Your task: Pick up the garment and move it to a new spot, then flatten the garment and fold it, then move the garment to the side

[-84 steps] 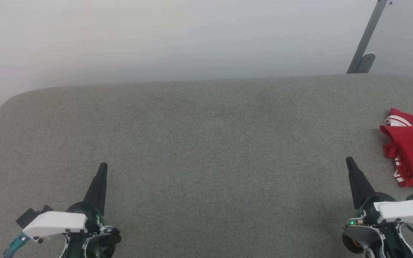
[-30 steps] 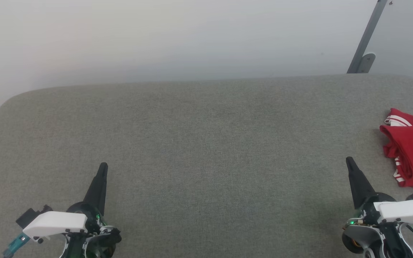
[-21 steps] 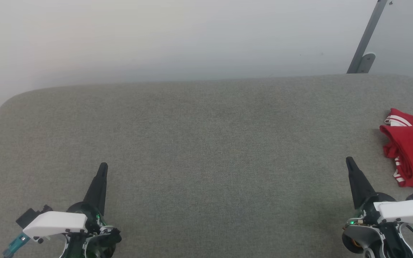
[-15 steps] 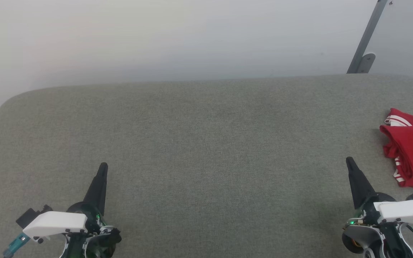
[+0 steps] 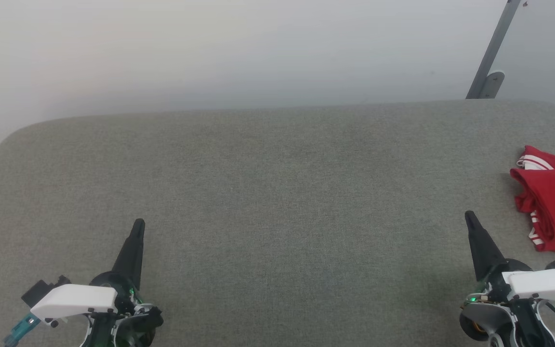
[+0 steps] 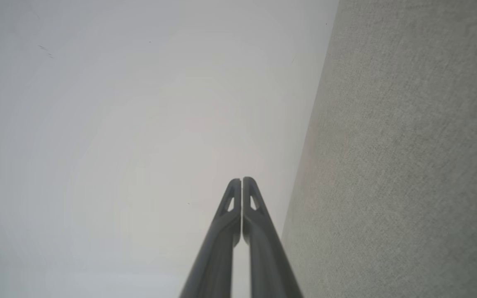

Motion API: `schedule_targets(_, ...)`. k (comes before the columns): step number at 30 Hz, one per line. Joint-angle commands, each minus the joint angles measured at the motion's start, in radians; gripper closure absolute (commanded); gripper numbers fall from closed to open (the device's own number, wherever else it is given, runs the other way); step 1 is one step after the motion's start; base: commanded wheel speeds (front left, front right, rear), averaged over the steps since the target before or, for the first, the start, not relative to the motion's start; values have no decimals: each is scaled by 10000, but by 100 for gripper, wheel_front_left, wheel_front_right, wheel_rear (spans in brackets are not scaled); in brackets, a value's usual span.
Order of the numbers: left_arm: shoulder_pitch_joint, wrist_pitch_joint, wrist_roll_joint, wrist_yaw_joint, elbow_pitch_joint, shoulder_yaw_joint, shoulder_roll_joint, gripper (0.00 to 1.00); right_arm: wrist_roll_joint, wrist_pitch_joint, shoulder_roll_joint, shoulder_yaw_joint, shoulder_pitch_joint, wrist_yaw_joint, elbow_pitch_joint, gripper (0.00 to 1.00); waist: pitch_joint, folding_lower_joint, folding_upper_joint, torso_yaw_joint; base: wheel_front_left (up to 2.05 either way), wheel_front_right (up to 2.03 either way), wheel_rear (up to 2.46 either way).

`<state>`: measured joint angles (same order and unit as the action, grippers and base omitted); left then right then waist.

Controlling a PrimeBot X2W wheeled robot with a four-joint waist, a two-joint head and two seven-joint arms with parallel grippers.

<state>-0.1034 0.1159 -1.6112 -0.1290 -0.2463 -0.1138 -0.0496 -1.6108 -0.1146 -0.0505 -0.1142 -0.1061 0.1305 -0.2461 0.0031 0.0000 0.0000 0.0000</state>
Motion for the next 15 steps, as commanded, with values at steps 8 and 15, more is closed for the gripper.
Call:
schedule_targets(8, -118, 0, -33, -31, 9, 1, 20, 100, -43, -24, 30, -9, -47, 4, 34, 100, 0, 0, 0, 0, 0, 0, 0)
schedule_targets(15, -118, -1, -34, -32, 11, 1, 20, 100, -42, -24, 30, -10, -47, 2, 34, 100, 0, 0, 0, 0, 0, 0, 0)
